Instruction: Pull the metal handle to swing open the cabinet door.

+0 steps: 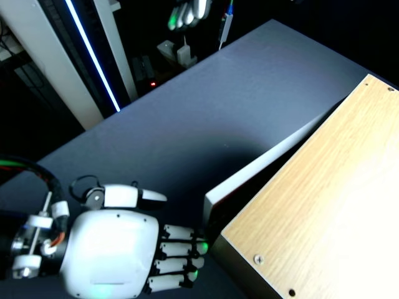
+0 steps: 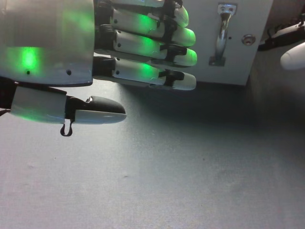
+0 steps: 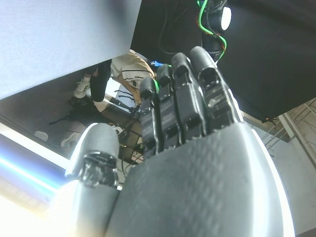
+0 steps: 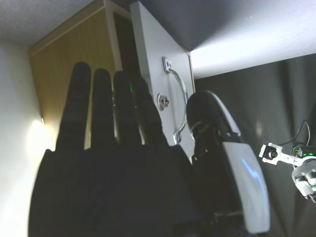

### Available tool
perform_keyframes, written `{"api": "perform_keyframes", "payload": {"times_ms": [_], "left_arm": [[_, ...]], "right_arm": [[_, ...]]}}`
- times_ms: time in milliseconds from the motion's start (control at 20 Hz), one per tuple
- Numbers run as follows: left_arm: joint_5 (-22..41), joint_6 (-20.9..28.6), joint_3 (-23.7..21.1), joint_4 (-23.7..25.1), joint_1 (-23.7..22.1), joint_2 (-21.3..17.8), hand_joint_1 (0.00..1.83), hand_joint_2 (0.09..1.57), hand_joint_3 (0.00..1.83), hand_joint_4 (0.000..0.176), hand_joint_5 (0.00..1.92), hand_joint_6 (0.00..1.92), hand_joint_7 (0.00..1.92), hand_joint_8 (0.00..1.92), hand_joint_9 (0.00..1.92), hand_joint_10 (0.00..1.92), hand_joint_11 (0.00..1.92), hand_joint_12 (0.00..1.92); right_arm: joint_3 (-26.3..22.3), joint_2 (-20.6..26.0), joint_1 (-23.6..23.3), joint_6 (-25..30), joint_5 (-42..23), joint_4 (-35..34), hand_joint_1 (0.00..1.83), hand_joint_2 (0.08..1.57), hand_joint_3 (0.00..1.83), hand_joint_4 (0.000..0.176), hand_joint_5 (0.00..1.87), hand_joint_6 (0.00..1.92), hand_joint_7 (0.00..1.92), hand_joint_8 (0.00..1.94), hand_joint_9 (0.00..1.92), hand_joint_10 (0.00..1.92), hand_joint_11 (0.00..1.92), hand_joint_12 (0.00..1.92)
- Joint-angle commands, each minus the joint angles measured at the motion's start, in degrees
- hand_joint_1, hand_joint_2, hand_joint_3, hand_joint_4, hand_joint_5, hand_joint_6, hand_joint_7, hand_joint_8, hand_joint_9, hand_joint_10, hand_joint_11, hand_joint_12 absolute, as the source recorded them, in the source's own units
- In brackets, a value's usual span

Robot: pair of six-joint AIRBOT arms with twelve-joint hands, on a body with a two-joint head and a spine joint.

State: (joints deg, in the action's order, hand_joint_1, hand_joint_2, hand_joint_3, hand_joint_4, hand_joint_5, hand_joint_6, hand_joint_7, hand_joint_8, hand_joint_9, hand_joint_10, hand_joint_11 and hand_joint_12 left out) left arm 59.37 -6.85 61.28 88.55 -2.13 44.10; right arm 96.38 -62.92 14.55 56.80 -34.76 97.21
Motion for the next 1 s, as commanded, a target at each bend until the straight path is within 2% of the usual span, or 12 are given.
{"api": "perform_keyframes", "payload": {"times_ms": [0, 250, 300, 950], "left_arm": [[1.14, -0.37, -0.22, -5.58, -0.49, -0.36, 0.00, 1.57, 0.09, 0.000, 0.36, 0.00, 0.36, 0.00, 0.33, 0.00, 0.03, 0.75], [1.14, -0.37, -0.22, -5.58, -0.49, -0.36, 0.00, 1.57, 0.09, 0.000, 0.38, 0.01, 0.37, 0.01, 0.35, 0.01, 0.04, 0.75], [1.14, -0.37, -0.22, -5.58, -0.49, -0.36, 0.00, 1.57, 0.09, 0.000, 0.39, 0.00, 0.38, 0.00, 0.36, 0.00, 0.01, 0.81], [1.14, -0.37, -0.22, -5.58, -0.49, -0.36, 0.00, 1.57, 0.11, 0.000, 0.36, 0.00, 0.37, 0.00, 0.34, 0.00, 0.01, 0.80]], "right_arm": [[-0.87, 0.04, -0.87, 0.45, -2.48, -4.89, 0.00, 1.57, 0.09, 0.000, 0.12, 0.01, 0.12, 0.00, 0.11, 0.00, 0.00, 0.41], [-1.34, 0.18, -0.87, 0.46, -5.93, -5.27, 0.00, 1.57, 0.12, 0.000, 0.11, 0.00, 0.13, 0.00, 0.13, 0.00, 0.00, 0.42], [-1.37, 0.24, -0.87, 0.46, -6.27, -5.27, 0.00, 1.57, 0.11, 0.000, 0.10, 0.00, 0.12, 0.00, 0.11, 0.00, 0.00, 0.41], [-1.89, 0.74, -0.86, 0.46, -6.90, -5.75, 0.00, 1.57, 0.09, 0.000, 0.11, 0.00, 0.12, 0.00, 0.11, 0.00, 0.00, 0.44]]}}
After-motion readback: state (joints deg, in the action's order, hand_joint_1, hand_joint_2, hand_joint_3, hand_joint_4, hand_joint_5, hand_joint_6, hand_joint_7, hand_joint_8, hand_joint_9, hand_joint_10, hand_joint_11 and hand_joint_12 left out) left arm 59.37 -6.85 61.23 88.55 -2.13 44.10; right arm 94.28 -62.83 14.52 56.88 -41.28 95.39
